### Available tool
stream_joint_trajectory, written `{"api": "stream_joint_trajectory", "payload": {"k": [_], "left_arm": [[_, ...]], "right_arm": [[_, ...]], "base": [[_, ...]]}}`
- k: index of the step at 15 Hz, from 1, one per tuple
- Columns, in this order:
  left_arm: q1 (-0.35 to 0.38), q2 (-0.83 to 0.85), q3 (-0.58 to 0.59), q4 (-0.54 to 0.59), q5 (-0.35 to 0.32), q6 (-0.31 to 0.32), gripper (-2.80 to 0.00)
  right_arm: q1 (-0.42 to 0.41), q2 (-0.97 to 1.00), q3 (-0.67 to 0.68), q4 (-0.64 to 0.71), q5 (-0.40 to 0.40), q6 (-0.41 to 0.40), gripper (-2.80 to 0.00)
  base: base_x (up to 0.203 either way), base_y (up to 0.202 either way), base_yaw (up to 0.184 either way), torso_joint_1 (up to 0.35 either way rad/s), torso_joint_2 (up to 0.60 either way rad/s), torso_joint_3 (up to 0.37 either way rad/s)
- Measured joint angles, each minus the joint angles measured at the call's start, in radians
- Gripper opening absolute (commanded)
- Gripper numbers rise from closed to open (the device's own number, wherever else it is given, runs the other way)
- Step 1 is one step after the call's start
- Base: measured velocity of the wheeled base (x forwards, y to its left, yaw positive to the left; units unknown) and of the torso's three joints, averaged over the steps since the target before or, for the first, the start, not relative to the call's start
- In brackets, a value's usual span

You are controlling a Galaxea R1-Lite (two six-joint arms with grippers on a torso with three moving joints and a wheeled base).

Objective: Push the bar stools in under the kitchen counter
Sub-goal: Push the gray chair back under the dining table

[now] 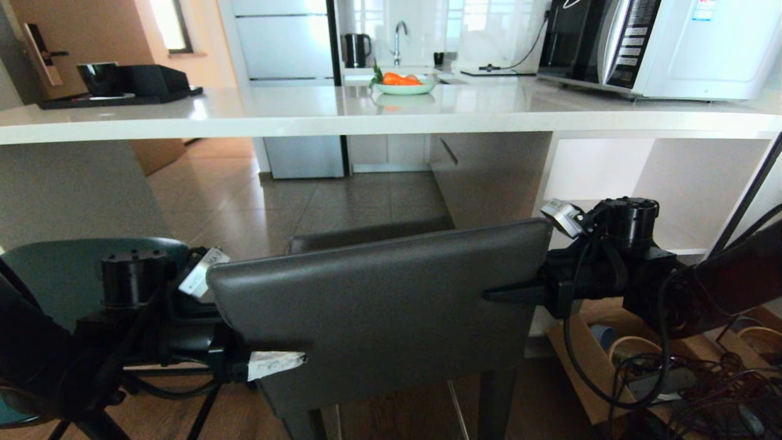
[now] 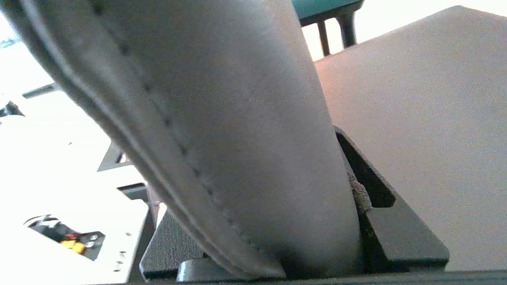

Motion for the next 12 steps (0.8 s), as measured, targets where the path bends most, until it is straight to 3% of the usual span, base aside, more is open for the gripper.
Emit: {"api": "stream_joint_trajectory", "payload": {"k": [5,12], "left_arm": [[-0.060,-0.001,-0.065,0.021,0.031,-0.025,0.00],[-0.027,0.020,-0.279,0.134,0.039,-0.034,0.00]], "right_arm": [[-0.085,0.054,-0.001,-0.091,0.014,0.003,-2.80],[-0.076,0.058,0.025,-0.110,-0.007,-0.001,-2.80]], "base": [[0.000,0.000,0.000,0.000,0.00,0.000],[0.000,0.000,0.000,0.000,0.00,0.000]]}}
